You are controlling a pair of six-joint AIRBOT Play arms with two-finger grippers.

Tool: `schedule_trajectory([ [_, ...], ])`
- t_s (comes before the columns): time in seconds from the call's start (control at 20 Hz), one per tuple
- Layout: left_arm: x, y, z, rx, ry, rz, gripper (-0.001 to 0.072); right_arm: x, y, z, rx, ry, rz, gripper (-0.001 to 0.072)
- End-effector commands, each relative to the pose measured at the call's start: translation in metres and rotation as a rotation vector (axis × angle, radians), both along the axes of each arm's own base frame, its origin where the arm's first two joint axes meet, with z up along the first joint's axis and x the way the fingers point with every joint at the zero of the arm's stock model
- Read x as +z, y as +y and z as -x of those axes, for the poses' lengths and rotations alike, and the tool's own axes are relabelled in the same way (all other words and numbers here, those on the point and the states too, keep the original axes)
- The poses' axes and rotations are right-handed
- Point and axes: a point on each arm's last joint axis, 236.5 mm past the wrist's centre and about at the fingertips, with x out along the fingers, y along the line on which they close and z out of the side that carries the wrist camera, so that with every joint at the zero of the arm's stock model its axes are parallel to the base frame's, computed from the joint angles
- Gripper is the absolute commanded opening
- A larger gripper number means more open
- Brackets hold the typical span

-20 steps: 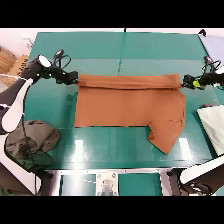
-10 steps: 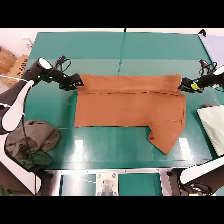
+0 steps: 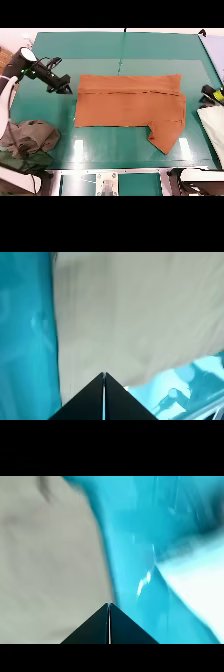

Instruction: Fold the shirts.

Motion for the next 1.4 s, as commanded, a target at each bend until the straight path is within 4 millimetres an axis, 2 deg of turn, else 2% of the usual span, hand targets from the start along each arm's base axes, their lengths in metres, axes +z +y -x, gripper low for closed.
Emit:
schedule_trajectory([
  [0.0, -0.006, 0.000, 0.057, 0.003, -0.013, -0.055, 0.0022, -0.008, 0.009, 0.073, -0.158, 0.028, -0.014, 0.0015],
  [0.15, -0.026, -0.014, 0.106, 0.059, -0.070, -0.067, 0.0025, -0.024, 0.020, 0.122, -0.290, 0.027, -0.016, 0.0018],
  [0.2, -0.035, -0.019, 0.117, 0.086, -0.075, -0.068, 0.0109, -0.030, 0.025, 0.133, -0.309, 0.035, -0.023, 0.0029],
  [0.25, -0.045, -0.026, 0.125, 0.114, -0.077, -0.067, 0.0461, -0.036, 0.030, 0.140, -0.315, 0.046, -0.030, 0.0147],
  [0.3, -0.056, -0.034, 0.130, 0.160, -0.068, -0.061, 0.0624, -0.042, 0.036, 0.146, -0.318, 0.059, -0.044, 0.0270],
  [0.5, -0.081, -0.070, 0.125, 0.266, -0.148, -0.011, 0.0621, -0.054, 0.056, 0.139, -0.352, 0.031, -0.130, 0.0273],
  [0.65, -0.083, -0.082, 0.113, 0.343, -0.213, 0.006, 0.0620, -0.057, 0.061, 0.131, -0.376, -0.003, -0.155, 0.0285],
  [0.7, -0.084, -0.085, 0.111, 0.357, -0.213, 0.016, 0.0620, -0.058, 0.061, 0.131, -0.379, -0.005, -0.157, 0.0349],
  [0.75, -0.090, -0.086, 0.111, 0.378, -0.188, 0.021, 0.0620, -0.060, 0.062, 0.131, -0.382, -0.004, -0.160, 0.0373],
  [0.85, -0.104, -0.088, 0.111, 0.419, -0.145, 0.021, 0.0619, -0.065, 0.067, 0.131, -0.390, 0.000, -0.182, 0.0374],
  [0.9, -0.107, -0.087, 0.106, 0.438, -0.148, 0.020, 0.0582, -0.067, 0.071, 0.130, -0.396, 0.001, -0.202, 0.0377],
  [0.95, -0.107, -0.085, 0.099, 0.449, -0.175, 0.020, 0.0300, -0.071, 0.075, 0.131, -0.402, 0.007, -0.220, 0.0420],
  [1.0, -0.104, -0.084, 0.092, 0.445, -0.209, 0.019, 0.0068, -0.076, 0.079, 0.134, -0.402, 0.025, -0.234, 0.0436],
  [1.05, -0.102, -0.084, 0.088, 0.435, -0.233, 0.017, 0.0023, -0.081, 0.084, 0.138, -0.403, 0.045, -0.248, 0.0436],
  [1.2, -0.096, -0.087, 0.085, 0.397, -0.257, 0.021, 0.0023, -0.095, 0.097, 0.147, -0.417, 0.086, -0.290, 0.0434],
  [1.35, -0.092, -0.090, 0.083, 0.376, -0.269, 0.025, 0.0024, -0.103, 0.119, 0.134, -0.414, 0.035, -0.396, 0.0430],
])
